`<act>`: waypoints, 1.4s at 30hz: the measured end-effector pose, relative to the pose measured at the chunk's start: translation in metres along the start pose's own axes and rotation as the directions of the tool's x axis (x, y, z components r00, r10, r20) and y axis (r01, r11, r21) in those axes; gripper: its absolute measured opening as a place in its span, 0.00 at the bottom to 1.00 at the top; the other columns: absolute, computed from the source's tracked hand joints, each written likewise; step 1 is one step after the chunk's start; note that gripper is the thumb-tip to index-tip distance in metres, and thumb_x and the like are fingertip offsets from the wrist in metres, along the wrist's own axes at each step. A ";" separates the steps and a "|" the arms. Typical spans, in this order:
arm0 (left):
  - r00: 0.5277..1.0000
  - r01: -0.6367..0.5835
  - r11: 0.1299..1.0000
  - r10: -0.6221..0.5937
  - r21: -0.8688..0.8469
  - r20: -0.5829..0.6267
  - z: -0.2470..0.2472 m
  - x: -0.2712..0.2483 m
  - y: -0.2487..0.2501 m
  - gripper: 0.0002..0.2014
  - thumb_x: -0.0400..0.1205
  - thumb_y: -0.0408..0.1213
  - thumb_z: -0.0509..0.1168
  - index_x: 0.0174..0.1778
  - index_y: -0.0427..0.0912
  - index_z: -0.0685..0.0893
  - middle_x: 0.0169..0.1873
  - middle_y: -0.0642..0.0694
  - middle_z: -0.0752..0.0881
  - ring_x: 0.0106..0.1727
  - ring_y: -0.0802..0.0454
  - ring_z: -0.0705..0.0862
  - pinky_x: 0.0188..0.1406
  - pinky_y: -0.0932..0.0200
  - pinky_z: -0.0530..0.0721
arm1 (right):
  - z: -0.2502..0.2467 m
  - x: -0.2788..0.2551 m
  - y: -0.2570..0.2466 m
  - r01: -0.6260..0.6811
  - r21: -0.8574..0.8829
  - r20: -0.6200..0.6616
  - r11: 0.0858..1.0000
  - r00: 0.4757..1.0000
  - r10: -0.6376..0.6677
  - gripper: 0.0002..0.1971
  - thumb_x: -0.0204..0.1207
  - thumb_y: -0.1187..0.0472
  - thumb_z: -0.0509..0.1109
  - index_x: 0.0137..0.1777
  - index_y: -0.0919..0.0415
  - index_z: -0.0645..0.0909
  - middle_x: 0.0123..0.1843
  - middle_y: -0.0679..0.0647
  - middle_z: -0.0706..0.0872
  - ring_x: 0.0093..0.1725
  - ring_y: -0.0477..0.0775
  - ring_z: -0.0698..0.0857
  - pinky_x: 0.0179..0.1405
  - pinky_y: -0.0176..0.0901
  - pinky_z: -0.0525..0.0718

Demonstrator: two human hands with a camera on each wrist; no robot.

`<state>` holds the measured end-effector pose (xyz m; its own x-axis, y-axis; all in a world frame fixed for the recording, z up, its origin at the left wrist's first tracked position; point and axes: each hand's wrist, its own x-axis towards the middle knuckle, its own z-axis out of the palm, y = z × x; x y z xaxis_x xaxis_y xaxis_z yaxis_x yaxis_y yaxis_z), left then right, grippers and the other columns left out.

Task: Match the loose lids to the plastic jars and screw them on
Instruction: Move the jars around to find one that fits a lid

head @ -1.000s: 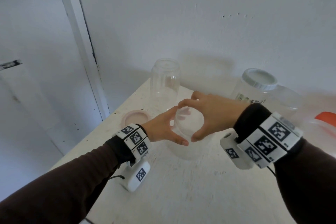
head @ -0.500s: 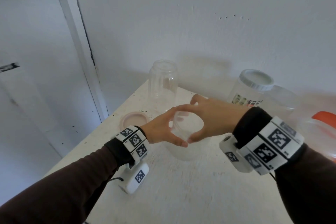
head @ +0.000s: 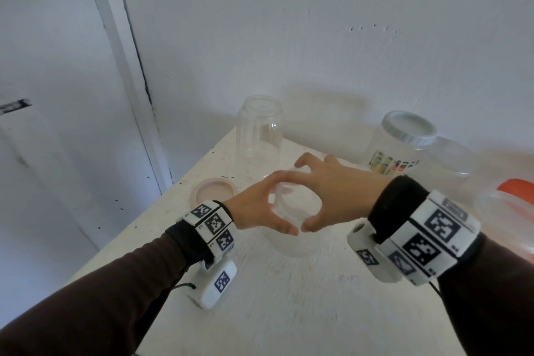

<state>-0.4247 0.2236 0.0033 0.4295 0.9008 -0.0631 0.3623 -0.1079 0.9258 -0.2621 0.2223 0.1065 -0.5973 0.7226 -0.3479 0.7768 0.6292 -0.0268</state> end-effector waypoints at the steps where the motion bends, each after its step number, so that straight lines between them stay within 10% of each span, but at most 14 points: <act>1: 1.000 -0.006 1.000 0.006 -0.001 0.004 0.000 0.000 0.001 0.42 0.62 0.38 0.82 0.65 0.67 0.65 0.66 0.64 0.70 0.68 0.71 0.69 0.57 0.68 0.72 | 0.002 0.000 -0.001 -0.017 -0.023 -0.035 1.000 0.999 0.016 0.41 0.66 0.41 0.74 0.75 0.31 0.54 0.73 0.47 0.62 0.66 0.54 0.65 0.55 0.43 0.72; 6: 1.000 -0.019 1.000 0.019 0.011 0.015 -0.001 0.000 0.000 0.43 0.66 0.35 0.80 0.67 0.67 0.61 0.66 0.66 0.70 0.67 0.74 0.68 0.63 0.67 0.72 | -0.003 0.002 0.002 -0.028 -0.030 -0.003 0.999 1.000 0.028 0.47 0.62 0.34 0.74 0.77 0.31 0.50 0.73 0.48 0.64 0.66 0.53 0.70 0.61 0.46 0.75; 12: 0.999 -0.021 1.000 0.021 -0.004 0.025 0.001 -0.002 0.003 0.49 0.53 0.54 0.78 0.72 0.62 0.64 0.68 0.64 0.71 0.72 0.65 0.69 0.71 0.52 0.72 | -0.006 0.001 0.017 0.072 0.122 0.046 0.990 0.996 -0.078 0.45 0.63 0.41 0.78 0.77 0.31 0.55 0.77 0.39 0.59 0.72 0.45 0.66 0.72 0.44 0.68; 20: 1.000 0.000 1.000 0.000 -0.023 0.010 0.000 0.000 0.001 0.50 0.57 0.41 0.83 0.74 0.56 0.64 0.69 0.59 0.73 0.70 0.68 0.70 0.64 0.62 0.74 | 0.011 0.000 0.024 0.095 0.057 -0.153 0.994 0.985 -0.085 0.42 0.61 0.29 0.70 0.75 0.30 0.59 0.72 0.38 0.66 0.66 0.44 0.71 0.56 0.37 0.70; 42: 0.999 -0.040 0.985 0.038 -0.166 -0.015 0.013 0.015 0.011 0.36 0.68 0.31 0.78 0.70 0.46 0.71 0.67 0.52 0.76 0.69 0.58 0.75 0.65 0.56 0.80 | 0.053 -0.036 0.043 0.013 0.195 -0.275 0.981 0.961 0.042 0.34 0.74 0.41 0.67 0.79 0.40 0.58 0.83 0.42 0.49 0.81 0.47 0.46 0.78 0.45 0.54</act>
<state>-0.4039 0.2309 0.0075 0.4306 0.9023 -0.0227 0.2024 -0.0720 0.9766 -0.1969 0.2078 0.0678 -0.5958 0.7993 -0.0778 0.7932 0.5705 -0.2130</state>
